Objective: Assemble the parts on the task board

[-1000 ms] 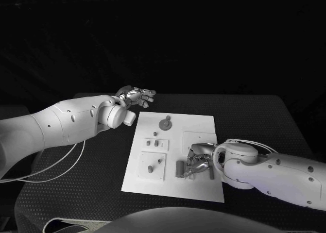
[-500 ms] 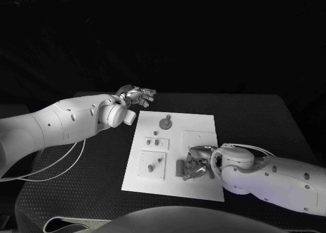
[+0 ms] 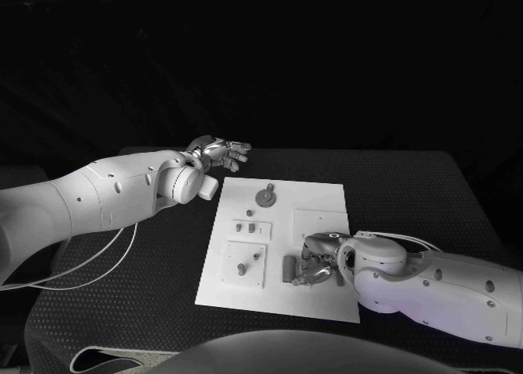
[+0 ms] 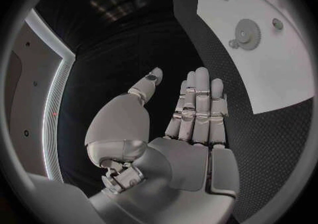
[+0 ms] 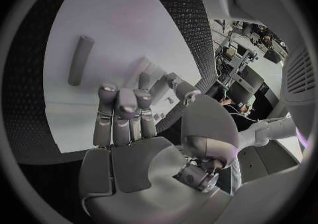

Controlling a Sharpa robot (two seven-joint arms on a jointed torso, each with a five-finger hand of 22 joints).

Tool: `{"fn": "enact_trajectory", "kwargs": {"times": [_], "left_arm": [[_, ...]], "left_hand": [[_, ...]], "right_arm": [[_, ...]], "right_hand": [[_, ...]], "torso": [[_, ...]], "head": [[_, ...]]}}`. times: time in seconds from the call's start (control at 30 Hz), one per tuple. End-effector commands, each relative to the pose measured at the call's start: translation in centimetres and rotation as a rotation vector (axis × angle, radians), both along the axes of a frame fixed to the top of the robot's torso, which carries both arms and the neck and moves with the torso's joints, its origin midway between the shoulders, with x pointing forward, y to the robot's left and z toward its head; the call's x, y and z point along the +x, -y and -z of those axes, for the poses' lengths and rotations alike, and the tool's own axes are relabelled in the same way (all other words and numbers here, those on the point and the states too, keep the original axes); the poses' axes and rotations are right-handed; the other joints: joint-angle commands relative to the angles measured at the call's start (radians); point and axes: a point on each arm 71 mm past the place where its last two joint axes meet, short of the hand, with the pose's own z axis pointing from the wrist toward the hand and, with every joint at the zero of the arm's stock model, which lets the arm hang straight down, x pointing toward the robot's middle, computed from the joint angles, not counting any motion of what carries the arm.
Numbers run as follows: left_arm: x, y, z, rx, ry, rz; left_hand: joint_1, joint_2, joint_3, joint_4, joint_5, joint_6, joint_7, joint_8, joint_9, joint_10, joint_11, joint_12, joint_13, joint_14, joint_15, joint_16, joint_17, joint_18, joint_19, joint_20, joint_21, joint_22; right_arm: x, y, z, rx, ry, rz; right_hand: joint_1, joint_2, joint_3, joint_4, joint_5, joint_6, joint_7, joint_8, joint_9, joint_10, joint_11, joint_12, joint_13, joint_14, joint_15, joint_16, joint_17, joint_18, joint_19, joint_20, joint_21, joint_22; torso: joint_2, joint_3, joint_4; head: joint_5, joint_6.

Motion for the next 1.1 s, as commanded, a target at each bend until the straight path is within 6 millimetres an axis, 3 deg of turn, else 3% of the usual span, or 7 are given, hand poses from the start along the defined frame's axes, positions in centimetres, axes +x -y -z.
{"fn": "enact_trajectory", "kwargs": {"times": [0.03,0.3,0.67,0.87,0.93,1.1], "left_arm": [[0.0,0.2,-0.1,-0.006,0.003,0.013],[0.0,0.2,-0.1,-0.007,-0.001,0.016],[0.0,0.2,-0.1,-0.006,-0.001,0.015],[0.0,0.0,-0.1,0.006,-0.003,0.012],[0.0,0.0,-0.1,0.006,-0.003,0.012],[0.0,0.0,0.0,0.005,-0.005,0.016]], "left_hand": [[-0.006,0.001,-0.003,0.006,-0.005,-0.005,-0.001,0.004,-0.001,-0.005,-0.002,0.001,0.0,0.001,0.005,-0.005,0.001,-0.001,-0.005,-0.03,-0.005,0.001],[-0.006,0.0,-0.003,0.006,-0.006,-0.005,-0.001,0.004,-0.002,-0.006,-0.001,0.001,-0.001,0.001,0.005,-0.005,0.001,-0.001,-0.005,-0.03,-0.005,0.001],[-0.006,0.0,-0.003,0.006,-0.005,-0.005,-0.001,0.004,-0.002,-0.006,-0.001,0.0,-0.001,0.0,0.005,-0.006,0.002,-0.001,-0.005,-0.03,-0.006,0.002],[-0.006,0.0,-0.003,0.007,-0.006,-0.005,-0.001,0.004,-0.002,-0.006,-0.001,0.0,-0.001,0.001,0.005,-0.006,0.002,-0.001,-0.005,-0.03,-0.006,0.002],[-0.007,0.0,-0.003,0.007,-0.006,-0.006,-0.001,0.004,-0.002,-0.006,-0.001,0.0,-0.001,0.001,0.005,-0.006,0.003,-0.001,-0.005,-0.03,-0.006,0.002],[-0.007,-0.001,-0.003,0.008,-0.006,-0.006,-0.001,0.004,-0.002,-0.006,-0.001,0.0,-0.001,0.001,0.005,-0.006,0.003,-0.001,-0.005,-0.03,-0.006,0.002]], "right_arm": [[0.2,0.1,-0.1,-0.027,0.033,0.005],[0.2,0.1,0.1,-0.048,0.028,-0.005],[0.0,0.4,0.2,-0.033,-0.006,-0.009],[-0.1,0.6,-0.3,0.031,-0.012,0.02],[0.0,0.6,-0.7,0.058,-0.013,0.026],[0.5,0.4,-1.7,0.096,0.018,0.01]], "right_hand": [[-0.001,-0.007,0.018,0.011,-0.004,0.007,-0.001,-0.007,0.001,0.008,-0.001,-0.004,0.002,0.003,-0.006,0.002,-0.001,0.018,0.004,-0.007,0.005,-0.001],[0.003,0.007,0.055,0.032,-0.004,0.009,-0.001,-0.007,0.002,0.01,-0.002,-0.005,0.006,0.002,-0.008,0.004,-0.002,0.018,0.004,-0.01,0.008,-0.003],[0.02,-0.033,0.074,0.019,-0.004,0.007,0.001,-0.009,0.003,0.011,0.0,-0.008,0.009,0.001,-0.007,0.005,-0.004,0.018,0.002,-0.008,0.013,-0.003],[0.002,-0.062,0.044,0.012,-0.005,-0.008,0.006,-0.016,0.003,0.005,0.005,-0.013,0.01,0.0,-0.007,0.005,-0.006,0.018,-0.001,-0.006,0.015,-0.004],[-0.007,-0.065,0.007,-0.007,-0.004,-0.017,0.009,-0.019,0.005,-0.003,0.008,-0.016,0.011,-0.003,-0.009,0.004,-0.007,0.018,-0.007,-0.006,0.014,-0.005],[-0.002,-0.063,-0.018,-0.026,-0.003,-0.027,0.012,-0.023,0.009,-0.009,0.01,-0.017,0.014,-0.004,-0.009,0.003,-0.008,0.018,-0.01,-0.008,0.013,-0.009]], "torso": [[0.0,0.0001,-0.0001],[0.0,0.0001,-0.0001],[0.0,0.0003,0.0001],[0.0,0.001,-0.0007],[0.0,0.0011,-0.0004],[0.0,0.0006,-0.0006]], "head": [[0.0,0.0],[0.0,0.0],[-0.002,0.002],[0.0,0.004],[0.0,0.004],[-0.001,0.006]]}}
